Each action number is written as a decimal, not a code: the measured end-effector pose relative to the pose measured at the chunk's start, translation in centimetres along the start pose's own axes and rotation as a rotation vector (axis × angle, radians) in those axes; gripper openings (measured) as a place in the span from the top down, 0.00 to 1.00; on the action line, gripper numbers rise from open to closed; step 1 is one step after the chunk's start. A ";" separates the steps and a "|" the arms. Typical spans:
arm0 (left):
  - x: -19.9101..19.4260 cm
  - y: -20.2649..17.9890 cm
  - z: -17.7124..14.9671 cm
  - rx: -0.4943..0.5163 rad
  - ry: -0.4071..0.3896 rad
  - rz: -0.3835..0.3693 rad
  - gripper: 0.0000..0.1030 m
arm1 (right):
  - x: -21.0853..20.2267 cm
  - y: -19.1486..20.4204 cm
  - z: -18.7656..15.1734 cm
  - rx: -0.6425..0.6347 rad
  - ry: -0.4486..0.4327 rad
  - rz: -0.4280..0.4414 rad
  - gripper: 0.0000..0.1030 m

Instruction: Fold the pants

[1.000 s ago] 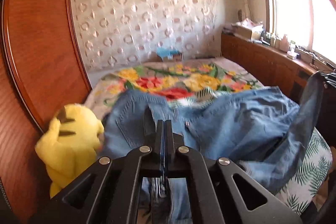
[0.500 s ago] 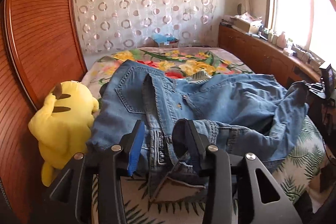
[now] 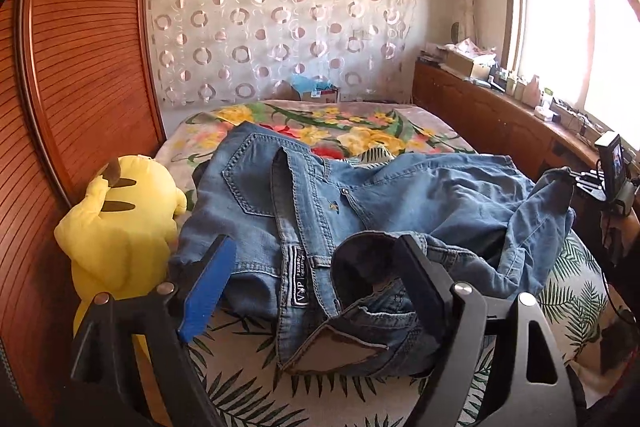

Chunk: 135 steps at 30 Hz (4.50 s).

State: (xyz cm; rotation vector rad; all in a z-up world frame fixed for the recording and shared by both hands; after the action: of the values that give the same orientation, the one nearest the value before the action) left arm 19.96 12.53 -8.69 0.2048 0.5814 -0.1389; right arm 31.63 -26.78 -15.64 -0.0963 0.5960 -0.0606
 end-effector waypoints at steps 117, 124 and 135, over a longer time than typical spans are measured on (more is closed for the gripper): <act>8.4 -0.8 -3.8 0.033 0.179 -0.024 0.23 | 0.7 -1.5 -1.6 0.082 0.163 0.249 0.57; 9.0 -0.9 -4.5 0.057 0.207 -0.025 0.40 | 2.7 -0.5 -1.1 0.020 0.193 0.225 0.57; 9.9 -1.0 -4.7 0.067 0.212 -0.031 0.53 | 4.1 0.1 -0.4 -0.023 0.193 0.189 0.57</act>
State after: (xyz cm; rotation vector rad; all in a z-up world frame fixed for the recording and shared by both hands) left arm 25.47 11.95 -18.16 0.2773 0.7916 -0.1678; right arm 34.82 -27.07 -18.30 -0.0567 0.7967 0.1215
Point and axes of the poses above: each gripper's, at about its wrist camera, not at the fingertips, and x roughly the way its jaws point, y to its left, z to its top, the point moved 10 cm from there along x, roughly the way its jaws point, and after that the axes turned 13 degrees about x, right-handed, at the moved point
